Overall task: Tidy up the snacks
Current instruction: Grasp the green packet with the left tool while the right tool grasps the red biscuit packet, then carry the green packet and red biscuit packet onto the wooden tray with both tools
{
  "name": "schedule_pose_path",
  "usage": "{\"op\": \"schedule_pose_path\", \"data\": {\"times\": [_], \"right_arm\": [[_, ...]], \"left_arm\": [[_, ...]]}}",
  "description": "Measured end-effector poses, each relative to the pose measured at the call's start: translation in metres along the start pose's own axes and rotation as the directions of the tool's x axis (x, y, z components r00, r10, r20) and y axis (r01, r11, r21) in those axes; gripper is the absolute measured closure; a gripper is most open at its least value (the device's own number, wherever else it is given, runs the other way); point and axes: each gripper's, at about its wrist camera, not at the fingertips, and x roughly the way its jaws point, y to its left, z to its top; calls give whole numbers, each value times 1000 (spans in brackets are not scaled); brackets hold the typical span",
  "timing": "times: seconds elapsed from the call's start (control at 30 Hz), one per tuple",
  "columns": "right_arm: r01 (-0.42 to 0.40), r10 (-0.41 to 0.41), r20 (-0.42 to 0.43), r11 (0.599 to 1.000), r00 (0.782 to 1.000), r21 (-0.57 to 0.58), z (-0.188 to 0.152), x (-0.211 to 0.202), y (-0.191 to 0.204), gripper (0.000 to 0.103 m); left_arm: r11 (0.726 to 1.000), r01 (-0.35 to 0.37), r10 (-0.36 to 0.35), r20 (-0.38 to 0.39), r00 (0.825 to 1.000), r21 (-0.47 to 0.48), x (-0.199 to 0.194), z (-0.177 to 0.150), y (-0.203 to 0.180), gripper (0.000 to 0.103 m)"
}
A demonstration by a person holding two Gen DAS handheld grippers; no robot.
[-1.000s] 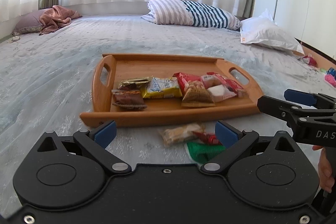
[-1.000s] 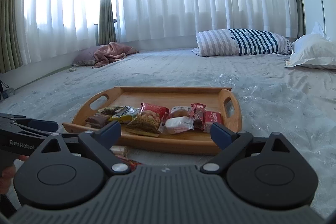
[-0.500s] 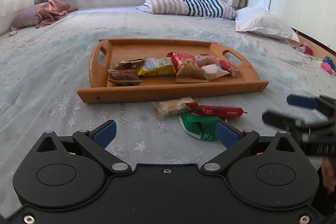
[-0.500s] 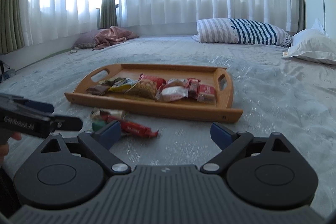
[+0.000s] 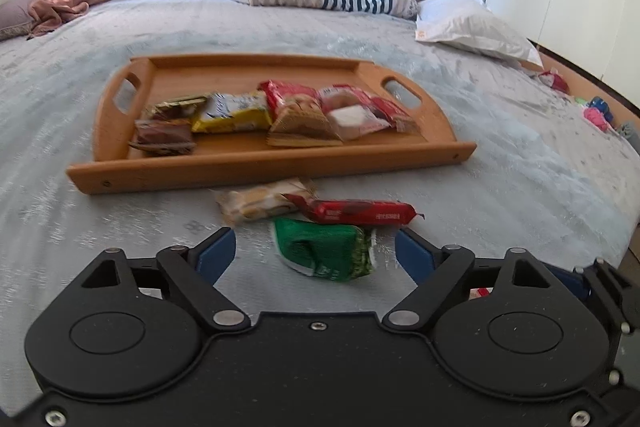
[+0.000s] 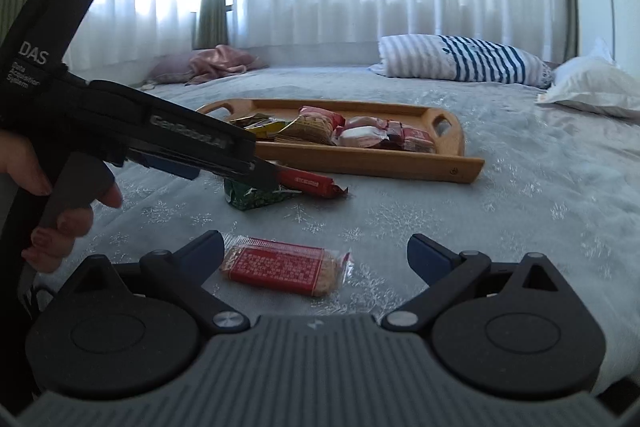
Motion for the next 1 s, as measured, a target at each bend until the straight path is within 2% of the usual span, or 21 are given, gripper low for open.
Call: {"op": "schedule_pose_path", "data": {"times": [0.03,0.1,0.17,0.27,0.5,0.6,1.0], "right_arm": [[10,-10,-2,1000,1000,1,-1,1,2,0],[20,-20,-11,1000,1000,-4,-3,3,6,0],[18,-18,-14,1000,1000,-6,-5,5,9,0],[30,-30,-3,1000,1000,5,-7,7,12,2],[20,-19,17,1000,1000,-18,-8,8,16,25],[17,-16,28,1000,999,-22,-9,4,16,32],[30,-30,35,1000,999,5,-2,1,6,35]], "left_arm": [[1000,-2,2,-7,1000,3,4,0,-1,23],[1000,-1,1,-24,1000,4,11,0,-4,37],[1000,-6,6,-33,999,9,15,0,-5,46],[999,-17,18,-29,999,44,14,-1,-10,53],[1000,-9,10,-36,999,27,6,-1,-7,57],[1000,-11,12,-35,999,25,1,-1,-4,57],[1000,-18,18,-5,1000,-11,-17,5,6,57]]}}
